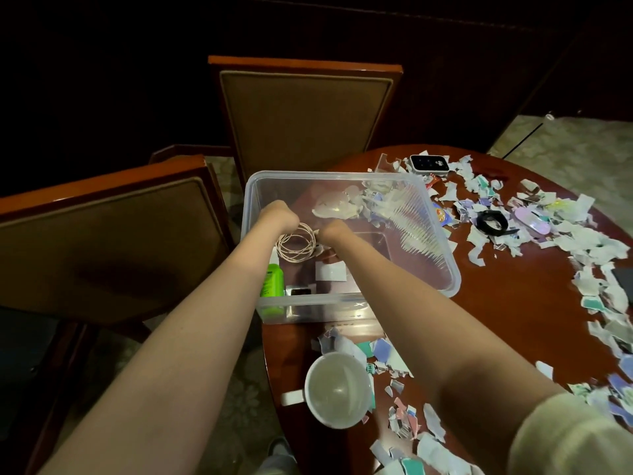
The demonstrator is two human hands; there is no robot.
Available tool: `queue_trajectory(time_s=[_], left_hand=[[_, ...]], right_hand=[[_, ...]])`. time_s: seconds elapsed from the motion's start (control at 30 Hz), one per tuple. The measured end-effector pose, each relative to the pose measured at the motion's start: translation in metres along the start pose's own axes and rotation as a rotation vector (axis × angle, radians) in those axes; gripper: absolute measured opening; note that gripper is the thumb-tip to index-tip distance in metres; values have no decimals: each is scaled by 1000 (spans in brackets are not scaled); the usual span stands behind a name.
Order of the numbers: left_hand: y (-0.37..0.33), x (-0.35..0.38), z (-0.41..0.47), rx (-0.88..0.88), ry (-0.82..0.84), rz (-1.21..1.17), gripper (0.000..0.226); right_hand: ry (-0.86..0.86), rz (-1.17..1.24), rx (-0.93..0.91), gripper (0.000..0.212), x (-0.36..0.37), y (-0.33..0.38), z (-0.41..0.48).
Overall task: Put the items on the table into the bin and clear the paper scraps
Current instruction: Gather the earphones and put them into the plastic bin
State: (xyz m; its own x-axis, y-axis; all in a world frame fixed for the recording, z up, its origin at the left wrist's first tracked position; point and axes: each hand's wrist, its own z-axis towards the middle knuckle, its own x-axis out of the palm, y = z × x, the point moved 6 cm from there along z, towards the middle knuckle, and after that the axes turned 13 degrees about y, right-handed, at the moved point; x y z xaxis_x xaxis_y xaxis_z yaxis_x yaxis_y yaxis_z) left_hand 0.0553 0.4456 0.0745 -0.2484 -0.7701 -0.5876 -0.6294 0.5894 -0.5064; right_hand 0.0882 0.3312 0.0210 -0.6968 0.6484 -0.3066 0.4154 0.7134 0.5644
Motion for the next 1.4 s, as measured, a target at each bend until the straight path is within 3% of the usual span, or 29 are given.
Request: queue_trajectory(time_s=[0.17,0.27,0.47,0.67,0.77,1.0,1.4], left_hand=[[-10,1,-15,168,-27,-198,33],[-19,5,-28,233,-41,-288,29],[-53,24,-64,360,14,-451,21],[-105,65,-110,505,128,-512,19],[-129,86,-131,581,163,-493,17],[-172,158,-176,705,349,-457,29],[-184,309,-191,566,683,-217,22]], right_hand=[[-88,166,-164,13,-28,4,-41],[-109,317,-239,24,-44,0,-68],[-76,776,-375,20,-62,-34,-133],[-141,1217,-574,22,-91,-92,-180],[-186,1282,-612,25,-104,-116,-200],[-374,1315,-461,23,-107,-210,-227],[-665,1096,-129,22,-136,-343,-262]])
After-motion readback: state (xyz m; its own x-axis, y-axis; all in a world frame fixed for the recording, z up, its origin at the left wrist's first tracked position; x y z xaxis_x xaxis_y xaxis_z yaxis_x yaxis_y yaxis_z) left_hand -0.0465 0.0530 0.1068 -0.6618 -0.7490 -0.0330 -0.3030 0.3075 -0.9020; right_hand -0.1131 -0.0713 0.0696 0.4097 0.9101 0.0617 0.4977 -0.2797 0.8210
